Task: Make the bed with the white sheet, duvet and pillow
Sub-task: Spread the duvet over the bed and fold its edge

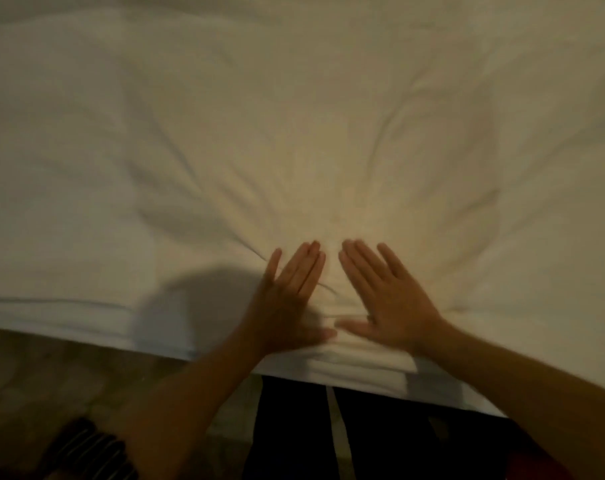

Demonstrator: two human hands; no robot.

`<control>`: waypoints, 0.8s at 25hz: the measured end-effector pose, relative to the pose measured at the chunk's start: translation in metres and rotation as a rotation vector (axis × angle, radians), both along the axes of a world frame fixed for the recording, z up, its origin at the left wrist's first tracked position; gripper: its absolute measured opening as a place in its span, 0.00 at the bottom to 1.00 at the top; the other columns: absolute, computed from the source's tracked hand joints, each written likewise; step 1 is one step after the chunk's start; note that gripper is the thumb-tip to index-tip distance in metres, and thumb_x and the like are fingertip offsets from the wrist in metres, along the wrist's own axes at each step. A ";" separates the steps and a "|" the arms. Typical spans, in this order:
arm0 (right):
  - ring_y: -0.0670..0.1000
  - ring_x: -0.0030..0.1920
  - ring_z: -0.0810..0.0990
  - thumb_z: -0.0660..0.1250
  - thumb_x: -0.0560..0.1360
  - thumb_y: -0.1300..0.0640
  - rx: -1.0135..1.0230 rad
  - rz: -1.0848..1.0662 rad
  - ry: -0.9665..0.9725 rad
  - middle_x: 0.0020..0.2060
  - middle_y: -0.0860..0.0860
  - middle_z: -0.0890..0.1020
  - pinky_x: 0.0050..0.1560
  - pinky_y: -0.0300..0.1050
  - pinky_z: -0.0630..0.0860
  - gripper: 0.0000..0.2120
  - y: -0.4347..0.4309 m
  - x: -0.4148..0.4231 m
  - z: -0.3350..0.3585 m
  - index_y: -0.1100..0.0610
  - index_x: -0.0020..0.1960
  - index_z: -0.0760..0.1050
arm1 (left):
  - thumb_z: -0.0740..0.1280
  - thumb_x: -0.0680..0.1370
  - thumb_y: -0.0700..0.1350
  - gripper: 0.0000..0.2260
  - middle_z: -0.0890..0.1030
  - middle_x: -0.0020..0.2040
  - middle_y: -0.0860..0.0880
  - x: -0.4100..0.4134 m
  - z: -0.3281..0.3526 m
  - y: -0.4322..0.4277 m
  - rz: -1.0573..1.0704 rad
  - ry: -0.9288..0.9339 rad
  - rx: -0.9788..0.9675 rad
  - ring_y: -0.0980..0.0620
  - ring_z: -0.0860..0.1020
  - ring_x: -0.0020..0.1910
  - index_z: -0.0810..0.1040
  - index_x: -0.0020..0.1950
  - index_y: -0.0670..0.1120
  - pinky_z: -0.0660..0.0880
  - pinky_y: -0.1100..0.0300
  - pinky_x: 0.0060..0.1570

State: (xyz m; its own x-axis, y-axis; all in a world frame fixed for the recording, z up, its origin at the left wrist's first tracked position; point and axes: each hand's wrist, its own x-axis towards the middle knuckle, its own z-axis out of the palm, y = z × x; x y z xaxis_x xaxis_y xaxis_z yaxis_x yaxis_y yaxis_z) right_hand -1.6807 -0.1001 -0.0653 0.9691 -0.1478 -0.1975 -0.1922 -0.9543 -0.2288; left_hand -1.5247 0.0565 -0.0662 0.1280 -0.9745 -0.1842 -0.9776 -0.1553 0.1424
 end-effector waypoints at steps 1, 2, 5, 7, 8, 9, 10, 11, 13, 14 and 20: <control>0.57 0.76 0.54 0.54 0.75 0.32 0.002 0.033 -0.016 0.75 0.59 0.59 0.74 0.57 0.52 0.43 0.015 -0.015 0.002 0.63 0.75 0.57 | 0.56 0.72 0.72 0.45 0.61 0.74 0.40 -0.012 0.000 0.010 0.014 0.000 -0.021 0.44 0.59 0.75 0.61 0.73 0.37 0.52 0.42 0.72; 0.56 0.76 0.55 0.54 0.75 0.32 0.015 0.057 -0.021 0.75 0.58 0.60 0.74 0.56 0.53 0.42 0.022 -0.026 0.004 0.63 0.75 0.58 | 0.57 0.72 0.71 0.44 0.61 0.74 0.40 -0.018 0.001 0.017 0.021 0.003 -0.035 0.45 0.59 0.75 0.61 0.73 0.37 0.52 0.42 0.73; 0.54 0.76 0.53 0.52 0.77 0.34 0.045 0.078 -0.024 0.75 0.57 0.59 0.74 0.53 0.52 0.38 0.007 -0.010 0.012 0.61 0.76 0.55 | 0.55 0.75 0.69 0.41 0.60 0.75 0.40 0.017 0.008 0.006 0.046 -0.026 -0.083 0.45 0.57 0.75 0.60 0.75 0.38 0.51 0.45 0.73; 0.53 0.76 0.51 0.50 0.79 0.36 0.027 0.075 -0.047 0.76 0.56 0.55 0.74 0.52 0.49 0.36 -0.019 0.031 0.015 0.60 0.77 0.52 | 0.52 0.77 0.67 0.37 0.57 0.76 0.42 0.067 0.017 -0.020 0.027 -0.049 -0.114 0.46 0.56 0.76 0.59 0.76 0.41 0.49 0.45 0.74; 0.53 0.76 0.50 0.49 0.79 0.37 0.005 0.073 -0.058 0.76 0.55 0.54 0.74 0.51 0.48 0.35 -0.032 0.056 0.015 0.59 0.77 0.51 | 0.51 0.78 0.65 0.35 0.56 0.77 0.44 0.097 0.022 -0.036 -0.030 -0.074 -0.108 0.46 0.55 0.76 0.58 0.77 0.43 0.49 0.46 0.74; 0.52 0.76 0.49 0.48 0.79 0.38 -0.021 0.076 -0.065 0.76 0.55 0.53 0.74 0.51 0.47 0.35 -0.044 0.079 0.015 0.59 0.77 0.51 | 0.51 0.78 0.64 0.33 0.56 0.77 0.45 0.126 0.024 -0.050 -0.108 -0.108 -0.101 0.47 0.54 0.76 0.57 0.77 0.45 0.49 0.47 0.74; 0.52 0.76 0.49 0.47 0.80 0.38 -0.040 0.090 -0.066 0.76 0.54 0.53 0.74 0.50 0.46 0.34 -0.055 0.100 0.012 0.59 0.77 0.50 | 0.51 0.78 0.64 0.32 0.55 0.77 0.46 0.153 0.026 -0.065 -0.179 -0.134 -0.092 0.48 0.54 0.76 0.56 0.77 0.47 0.48 0.47 0.74; 0.52 0.76 0.50 0.46 0.79 0.37 -0.047 0.105 -0.067 0.76 0.55 0.53 0.74 0.50 0.46 0.34 -0.067 0.120 0.007 0.59 0.77 0.51 | 0.50 0.78 0.65 0.33 0.54 0.78 0.47 0.178 0.026 -0.079 -0.210 -0.148 -0.064 0.48 0.52 0.77 0.54 0.78 0.50 0.48 0.47 0.74; 0.54 0.75 0.56 0.43 0.79 0.36 -0.077 0.081 -0.113 0.75 0.57 0.59 0.73 0.50 0.52 0.35 -0.098 0.157 -0.009 0.61 0.76 0.55 | 0.45 0.75 0.70 0.35 0.49 0.78 0.50 0.226 0.016 -0.102 -0.159 -0.159 0.025 0.49 0.48 0.77 0.47 0.78 0.54 0.44 0.48 0.74; 0.56 0.74 0.60 0.42 0.79 0.36 -0.123 0.015 -0.146 0.74 0.59 0.61 0.72 0.52 0.56 0.36 -0.117 0.174 -0.017 0.62 0.75 0.58 | 0.43 0.73 0.71 0.36 0.46 0.78 0.51 0.249 0.008 -0.111 -0.129 -0.175 0.069 0.51 0.47 0.77 0.43 0.77 0.55 0.43 0.48 0.74; 0.58 0.75 0.57 0.44 0.80 0.41 -0.157 -0.193 -0.159 0.74 0.60 0.60 0.73 0.53 0.49 0.33 -0.139 0.248 0.000 0.62 0.75 0.56 | 0.43 0.78 0.65 0.32 0.51 0.78 0.45 0.330 -0.001 -0.152 0.060 -0.197 -0.083 0.45 0.51 0.77 0.51 0.78 0.50 0.45 0.43 0.72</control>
State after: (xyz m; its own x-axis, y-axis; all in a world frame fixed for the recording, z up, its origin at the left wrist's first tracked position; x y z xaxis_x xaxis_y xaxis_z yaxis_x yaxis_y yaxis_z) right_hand -1.4322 -0.2389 -0.0649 0.9370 -0.3493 -0.0057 -0.3473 -0.9297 -0.1228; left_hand -1.1944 -0.0951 -0.0675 0.2113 -0.9750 -0.0692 -0.9772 -0.2093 -0.0356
